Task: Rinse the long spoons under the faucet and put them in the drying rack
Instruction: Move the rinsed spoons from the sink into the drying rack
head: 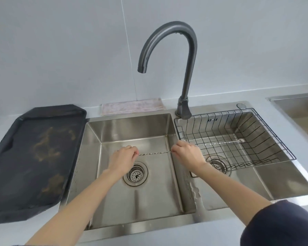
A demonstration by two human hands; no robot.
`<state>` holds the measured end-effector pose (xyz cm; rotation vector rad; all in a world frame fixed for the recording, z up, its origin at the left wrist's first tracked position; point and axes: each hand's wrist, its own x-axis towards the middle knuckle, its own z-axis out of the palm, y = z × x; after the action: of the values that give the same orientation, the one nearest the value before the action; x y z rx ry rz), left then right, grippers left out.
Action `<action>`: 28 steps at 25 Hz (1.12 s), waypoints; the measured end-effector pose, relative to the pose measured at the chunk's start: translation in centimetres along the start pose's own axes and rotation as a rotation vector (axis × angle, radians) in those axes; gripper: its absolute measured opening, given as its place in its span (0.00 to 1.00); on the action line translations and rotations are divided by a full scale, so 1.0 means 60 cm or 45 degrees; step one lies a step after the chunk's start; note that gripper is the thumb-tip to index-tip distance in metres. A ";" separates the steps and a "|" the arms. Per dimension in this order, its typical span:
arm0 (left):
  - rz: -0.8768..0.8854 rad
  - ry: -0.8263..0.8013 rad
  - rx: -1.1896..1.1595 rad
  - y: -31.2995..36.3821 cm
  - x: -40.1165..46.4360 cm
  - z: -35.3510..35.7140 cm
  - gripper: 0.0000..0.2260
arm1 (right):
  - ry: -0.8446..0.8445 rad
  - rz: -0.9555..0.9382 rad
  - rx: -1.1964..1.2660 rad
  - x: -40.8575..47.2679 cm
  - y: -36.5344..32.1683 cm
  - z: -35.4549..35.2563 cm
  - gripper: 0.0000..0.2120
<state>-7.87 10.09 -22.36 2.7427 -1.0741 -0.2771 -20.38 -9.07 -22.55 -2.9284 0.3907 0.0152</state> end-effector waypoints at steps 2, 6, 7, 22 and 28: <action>0.024 -0.002 -0.017 0.034 0.005 0.003 0.10 | 0.013 0.043 -0.008 -0.020 0.028 -0.010 0.11; 0.077 -0.022 -0.047 0.113 0.021 0.017 0.10 | 0.024 0.100 -0.039 -0.054 0.099 -0.028 0.12; 0.086 -0.023 -0.056 0.132 0.027 0.020 0.10 | 0.023 0.111 -0.054 -0.061 0.118 -0.033 0.12; 0.148 -0.106 -0.165 0.361 0.119 0.099 0.09 | -0.066 0.267 -0.017 -0.091 0.374 -0.061 0.11; 0.086 -0.186 -0.136 0.388 0.139 0.140 0.10 | -0.205 0.262 0.025 -0.079 0.419 -0.036 0.12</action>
<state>-19.00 -13.29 -25.89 2.6203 -1.1493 -0.5165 -31.58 -32.09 -24.88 -2.8285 0.6579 0.2715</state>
